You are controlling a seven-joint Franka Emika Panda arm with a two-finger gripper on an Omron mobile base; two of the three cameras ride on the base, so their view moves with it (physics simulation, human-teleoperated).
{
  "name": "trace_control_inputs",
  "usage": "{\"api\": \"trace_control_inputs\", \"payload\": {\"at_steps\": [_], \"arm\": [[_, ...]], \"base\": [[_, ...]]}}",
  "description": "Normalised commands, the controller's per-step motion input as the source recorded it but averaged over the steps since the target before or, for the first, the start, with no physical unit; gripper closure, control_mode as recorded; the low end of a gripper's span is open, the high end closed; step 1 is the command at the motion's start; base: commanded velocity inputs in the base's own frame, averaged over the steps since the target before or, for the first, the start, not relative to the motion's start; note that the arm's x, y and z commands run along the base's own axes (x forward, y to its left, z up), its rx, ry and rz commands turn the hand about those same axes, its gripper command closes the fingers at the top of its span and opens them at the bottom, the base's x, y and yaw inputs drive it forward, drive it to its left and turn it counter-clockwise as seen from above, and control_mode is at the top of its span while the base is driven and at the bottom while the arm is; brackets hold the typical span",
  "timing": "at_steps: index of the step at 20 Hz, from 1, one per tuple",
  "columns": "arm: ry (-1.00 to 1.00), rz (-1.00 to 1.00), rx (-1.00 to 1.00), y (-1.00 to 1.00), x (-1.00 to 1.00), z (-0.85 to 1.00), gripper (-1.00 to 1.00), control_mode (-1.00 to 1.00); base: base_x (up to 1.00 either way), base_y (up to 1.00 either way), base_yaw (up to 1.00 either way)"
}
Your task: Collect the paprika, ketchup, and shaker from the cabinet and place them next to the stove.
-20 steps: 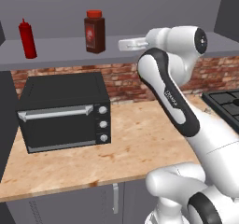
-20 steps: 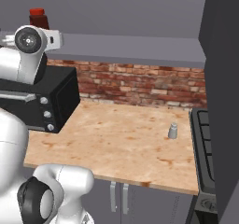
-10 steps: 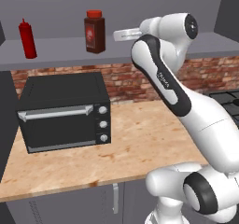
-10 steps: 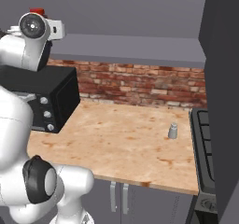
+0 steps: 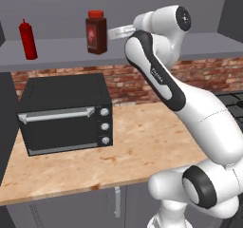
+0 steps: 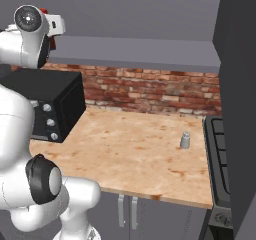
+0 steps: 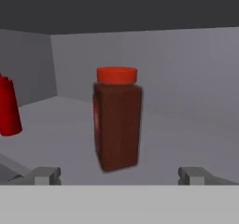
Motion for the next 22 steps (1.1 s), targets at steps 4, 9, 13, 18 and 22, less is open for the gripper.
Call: {"api": "trace_control_inputs", "payload": {"at_steps": [4, 9, 13, 18, 22], "arm": [[0.00, 0.01, -0.01, 0.09, 0.36, 0.00, -1.00, -1.00], [0.00, 0.05, 0.00, 0.00, 0.40, 0.00, -1.00, -1.00], [0.00, 0.05, 0.00, 0.03, 0.26, 0.00, -1.00, -1.00], [0.00, 0.05, 0.00, 0.04, 0.17, 0.00, -1.00, -1.00], [0.00, 0.06, 0.00, 0.02, 0.10, 0.00, -1.00, -1.00]], "base": [[0.00, 0.00, 0.00], [0.00, 0.00, 0.00], [0.00, 0.00, 0.00], [0.00, 0.00, 0.00], [0.00, 0.00, 0.00]]}}
